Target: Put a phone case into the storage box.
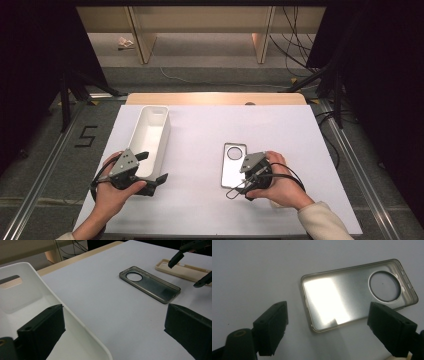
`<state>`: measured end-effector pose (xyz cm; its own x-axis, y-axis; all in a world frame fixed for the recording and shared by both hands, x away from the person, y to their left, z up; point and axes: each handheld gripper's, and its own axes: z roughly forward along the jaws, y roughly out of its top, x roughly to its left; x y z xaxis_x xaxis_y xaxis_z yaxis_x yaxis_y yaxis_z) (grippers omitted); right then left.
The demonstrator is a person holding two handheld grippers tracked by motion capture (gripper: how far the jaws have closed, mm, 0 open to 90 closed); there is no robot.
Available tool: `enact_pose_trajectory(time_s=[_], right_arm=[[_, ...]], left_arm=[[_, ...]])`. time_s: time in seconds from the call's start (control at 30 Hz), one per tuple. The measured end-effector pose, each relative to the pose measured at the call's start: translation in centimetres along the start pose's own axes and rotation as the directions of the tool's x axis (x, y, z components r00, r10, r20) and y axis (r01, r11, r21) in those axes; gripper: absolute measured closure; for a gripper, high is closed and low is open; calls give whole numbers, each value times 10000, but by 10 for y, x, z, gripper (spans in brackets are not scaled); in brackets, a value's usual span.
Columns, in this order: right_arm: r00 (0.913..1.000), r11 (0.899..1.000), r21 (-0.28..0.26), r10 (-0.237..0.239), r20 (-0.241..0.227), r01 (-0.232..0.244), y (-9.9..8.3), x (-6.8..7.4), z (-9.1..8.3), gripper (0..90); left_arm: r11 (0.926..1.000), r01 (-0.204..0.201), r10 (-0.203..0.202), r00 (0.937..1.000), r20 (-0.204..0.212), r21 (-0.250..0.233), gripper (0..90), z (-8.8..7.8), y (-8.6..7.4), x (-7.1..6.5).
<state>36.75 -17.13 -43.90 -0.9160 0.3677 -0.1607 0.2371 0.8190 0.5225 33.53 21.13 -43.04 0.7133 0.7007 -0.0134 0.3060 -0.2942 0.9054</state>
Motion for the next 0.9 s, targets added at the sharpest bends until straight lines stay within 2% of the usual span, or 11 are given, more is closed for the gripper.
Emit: enact_pose_trajectory(time_s=[0.17, 0.23, 0.27, 0.4, 0.5, 0.53, 0.6, 0.67, 0.73, 0.8, 0.9], right_arm=[[9988, 9984, 336, -458, -160, 463, 6, 4, 3, 199], [9961, 9932, 778, -850, -241, 867, 11, 6, 6, 214], [9961, 9932, 778, -850, -241, 867, 11, 6, 6, 214], [9877, 9761, 1517, -1516, -395, 1558, 18, 10, 15, 238], [9839, 9664, 1850, -1731, -445, 1784, 22, 11, 20, 244], [9839, 9664, 1850, -1731, -445, 1784, 22, 11, 20, 244], [9787, 9530, 2230, -2002, -448, 2052, 26, 10, 25, 246], [9763, 9460, 2416, -2109, -483, 2163, 29, 10, 29, 248], [9766, 9439, 2508, -2096, -483, 2150, 31, 10, 31, 252], [9717, 9333, 2712, -2309, -494, 2355, 35, 9, 35, 257], [9709, 9285, 2848, -2349, -468, 2383, 37, 8, 37, 265]], left_arm=[[10000, -27, 27, 10000, -14, 17, 24, 0, 0, 0], [10000, -8, 8, 10000, -5, -3, 24, 0, 0, 0], [10000, -19, 19, 10000, -4, 0, 24, 0, 0, -1], [10000, -36, 36, 10000, 25, 30, 24, 1, 0, -1], [10000, -33, 33, 10000, 37, 26, 24, 1, 0, -1], [10000, -33, 33, 10000, 37, 26, 24, 1, 0, -1], [10000, -36, 36, 10000, 33, 22, 24, 1, 0, -1], [10000, -19, 19, 10000, 36, 0, 24, 1, 0, -1], [10000, -27, 27, 10000, 38, -10, 24, 1, 0, -1], [10000, -4, 4, 10000, 21, -2, 24, 0, 0, 0], [10000, -1, 1, 10000, 19, -9, 24, 0, 0, 0]])
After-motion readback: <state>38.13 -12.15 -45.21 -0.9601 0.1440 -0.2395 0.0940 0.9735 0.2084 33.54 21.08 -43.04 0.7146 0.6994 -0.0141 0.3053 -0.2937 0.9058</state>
